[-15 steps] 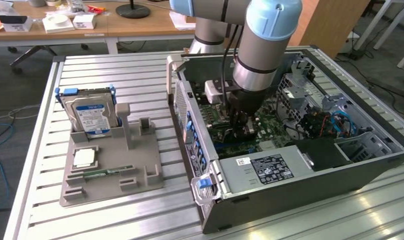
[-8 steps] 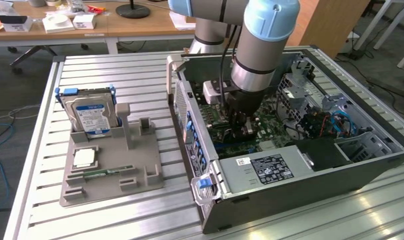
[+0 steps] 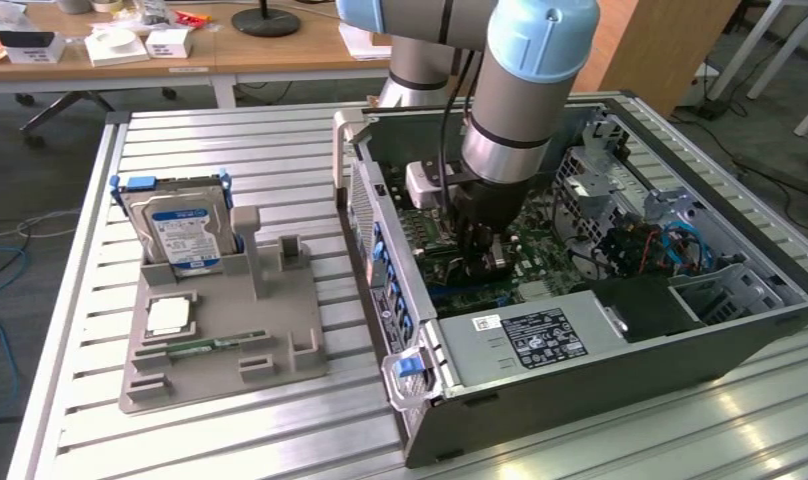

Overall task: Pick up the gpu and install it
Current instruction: 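Insert the gpu into the slot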

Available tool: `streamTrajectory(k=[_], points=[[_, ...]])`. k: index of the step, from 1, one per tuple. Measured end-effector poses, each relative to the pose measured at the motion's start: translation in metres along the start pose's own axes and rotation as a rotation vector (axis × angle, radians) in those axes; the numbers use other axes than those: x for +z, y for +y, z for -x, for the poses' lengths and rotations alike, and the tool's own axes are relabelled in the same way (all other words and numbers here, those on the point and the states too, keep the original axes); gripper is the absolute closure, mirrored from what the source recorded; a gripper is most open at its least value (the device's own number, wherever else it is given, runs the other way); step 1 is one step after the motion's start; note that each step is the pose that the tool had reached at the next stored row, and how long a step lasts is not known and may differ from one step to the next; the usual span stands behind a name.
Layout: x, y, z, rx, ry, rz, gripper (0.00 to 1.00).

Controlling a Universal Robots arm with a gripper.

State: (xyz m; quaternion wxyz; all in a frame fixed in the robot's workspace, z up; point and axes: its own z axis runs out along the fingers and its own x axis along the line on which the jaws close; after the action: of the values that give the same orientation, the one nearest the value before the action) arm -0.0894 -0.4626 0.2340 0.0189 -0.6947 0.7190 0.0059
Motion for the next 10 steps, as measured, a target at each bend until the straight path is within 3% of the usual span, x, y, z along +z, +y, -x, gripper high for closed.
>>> streamTrajectory(k=[7,8,10], points=[[0.0002,0.0002,0.0,0.001,-0.0006,-0.0001,0.73],[0.0001,0.0,0.0,0.0,-0.0003,0.0001,0.67],[-0.0009,0.0,-0.0001,0.0,0.0002,0.0002,0.67]])
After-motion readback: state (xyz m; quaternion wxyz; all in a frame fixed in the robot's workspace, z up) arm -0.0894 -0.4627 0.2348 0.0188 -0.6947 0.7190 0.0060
